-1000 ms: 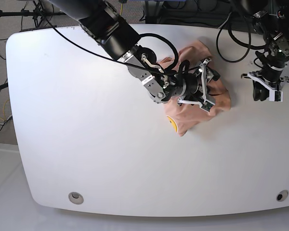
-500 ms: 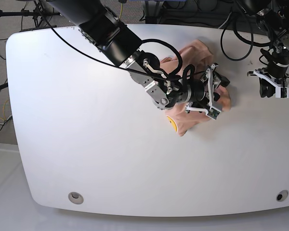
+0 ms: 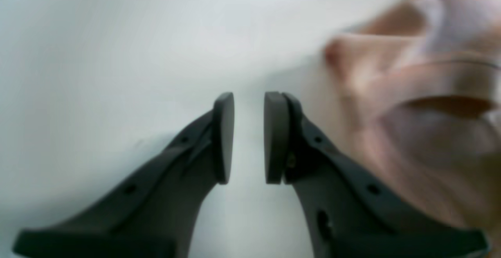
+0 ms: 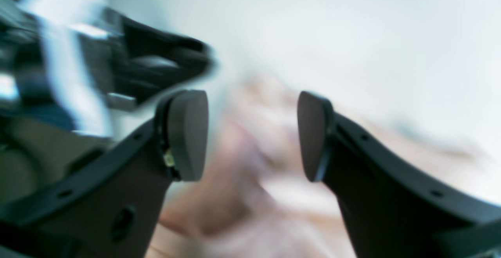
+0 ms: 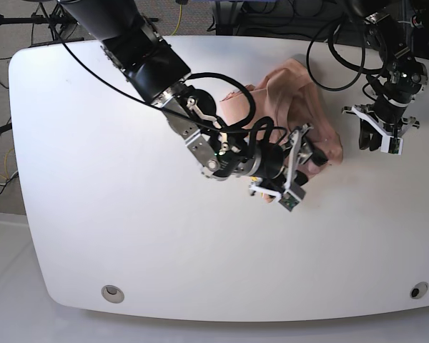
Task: Fold the T-shirt properly
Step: 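Open the left gripper and pull it back from the shirt, then grasp the shirt with both grippers and stretch it flat between them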
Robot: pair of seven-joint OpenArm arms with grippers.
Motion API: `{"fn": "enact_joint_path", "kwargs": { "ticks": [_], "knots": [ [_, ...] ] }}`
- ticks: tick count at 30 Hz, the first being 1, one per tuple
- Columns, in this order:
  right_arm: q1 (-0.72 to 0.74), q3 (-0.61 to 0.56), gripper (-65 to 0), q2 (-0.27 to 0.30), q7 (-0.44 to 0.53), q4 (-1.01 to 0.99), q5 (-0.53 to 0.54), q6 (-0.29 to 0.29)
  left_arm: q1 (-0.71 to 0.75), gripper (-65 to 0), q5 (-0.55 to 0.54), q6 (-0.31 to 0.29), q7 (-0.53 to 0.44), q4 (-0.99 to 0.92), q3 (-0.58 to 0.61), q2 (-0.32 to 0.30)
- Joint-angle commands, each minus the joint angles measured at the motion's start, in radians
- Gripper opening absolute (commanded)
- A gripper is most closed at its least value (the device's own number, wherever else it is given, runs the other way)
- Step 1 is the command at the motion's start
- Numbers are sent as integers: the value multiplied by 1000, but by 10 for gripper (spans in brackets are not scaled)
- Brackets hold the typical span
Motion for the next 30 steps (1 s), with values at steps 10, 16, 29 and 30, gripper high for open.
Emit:
{"fn": "enact_joint_path", "kwargs": {
  "ticks": [10, 16, 29, 30],
  "knots": [
    [26, 102, -650, 42, -91, 42, 4, -36, -10, -524, -16, -1, 125, 213, 89, 79],
    [27, 186, -645, 44, -101, 42, 2, -35, -9, -527, -19, -1, 248, 228, 125, 94],
    [147, 189, -640, 21, -95, -86, 2, -33, 33, -528, -24, -1, 471, 228, 122, 187],
    [159, 180, -640, 16, -88, -112, 1, -33, 33, -528, -24, -1, 483, 228, 122, 187]
  ]
}}
